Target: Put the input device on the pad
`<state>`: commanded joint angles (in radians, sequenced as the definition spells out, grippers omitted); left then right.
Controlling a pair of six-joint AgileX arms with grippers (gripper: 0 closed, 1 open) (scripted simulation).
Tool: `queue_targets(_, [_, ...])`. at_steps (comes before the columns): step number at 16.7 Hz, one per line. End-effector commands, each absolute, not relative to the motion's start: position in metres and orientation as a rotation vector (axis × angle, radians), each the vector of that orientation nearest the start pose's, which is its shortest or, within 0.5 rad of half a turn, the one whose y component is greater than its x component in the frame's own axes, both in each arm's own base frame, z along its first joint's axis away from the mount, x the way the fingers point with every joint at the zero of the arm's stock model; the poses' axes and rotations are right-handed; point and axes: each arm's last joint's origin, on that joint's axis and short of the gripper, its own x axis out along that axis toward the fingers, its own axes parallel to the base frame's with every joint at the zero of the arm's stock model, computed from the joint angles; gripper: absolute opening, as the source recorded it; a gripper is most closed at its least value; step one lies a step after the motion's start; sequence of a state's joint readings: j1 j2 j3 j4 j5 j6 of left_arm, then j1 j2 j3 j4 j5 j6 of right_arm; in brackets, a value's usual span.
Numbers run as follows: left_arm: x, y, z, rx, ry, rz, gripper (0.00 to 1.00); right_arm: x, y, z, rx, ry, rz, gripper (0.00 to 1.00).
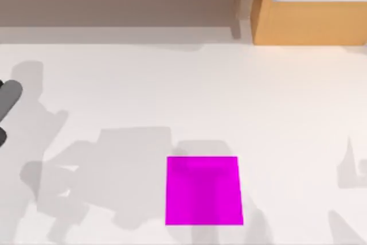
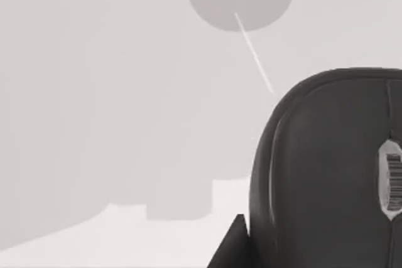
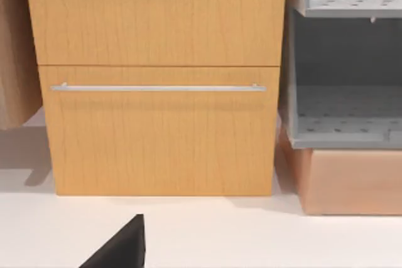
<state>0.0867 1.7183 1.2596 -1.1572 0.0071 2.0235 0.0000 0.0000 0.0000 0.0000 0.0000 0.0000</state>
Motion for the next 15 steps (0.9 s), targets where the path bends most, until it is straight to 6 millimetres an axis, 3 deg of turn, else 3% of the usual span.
queue_targets(4, [0.307,-0.017,0.194,1.252,1.175,-1.505,0.00,0.106,-0.001,0.160,0.000,0.000,0.000,1.00])
queue_targets(8, [0.301,-0.070,0.175,1.032,1.431,-1.437,0.00,0.106,-0.001,0.160,0.000,0.000,0.000,1.00])
queue_targets(11, [0.291,-0.111,0.161,0.880,1.663,-1.295,0.00,0.106,-0.001,0.160,0.000,0.000,0.000,1.00])
queue_targets(15, [0.275,-0.162,0.146,0.721,1.919,-0.968,0.00,0.106,-0.001,0.160,0.000,0.000,0.000,1.00])
